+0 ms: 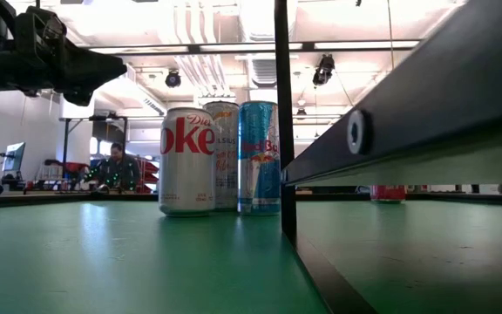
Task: Place canned beverage on shelf
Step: Put the right blue soda can on the shelf
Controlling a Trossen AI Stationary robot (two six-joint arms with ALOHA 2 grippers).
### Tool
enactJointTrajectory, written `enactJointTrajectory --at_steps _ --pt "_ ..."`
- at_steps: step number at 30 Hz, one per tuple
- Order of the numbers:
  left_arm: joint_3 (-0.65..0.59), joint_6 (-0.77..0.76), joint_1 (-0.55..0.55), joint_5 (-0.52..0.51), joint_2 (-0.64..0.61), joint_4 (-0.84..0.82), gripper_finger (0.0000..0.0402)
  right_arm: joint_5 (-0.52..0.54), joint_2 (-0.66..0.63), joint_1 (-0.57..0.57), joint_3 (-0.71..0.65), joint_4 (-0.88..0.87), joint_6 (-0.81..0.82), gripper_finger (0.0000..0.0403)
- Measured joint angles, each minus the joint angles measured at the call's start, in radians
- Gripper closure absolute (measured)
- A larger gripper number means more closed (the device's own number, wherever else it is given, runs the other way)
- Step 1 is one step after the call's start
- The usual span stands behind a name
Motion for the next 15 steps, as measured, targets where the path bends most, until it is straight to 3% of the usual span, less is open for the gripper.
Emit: enactJointTrajectory --at_steps 15 --pt "0.0 0.0 0.0 0.0 0.0 0.0 0.0313 0.003 0.154 0.207 0.105 -0.024 -0.044 0.0179"
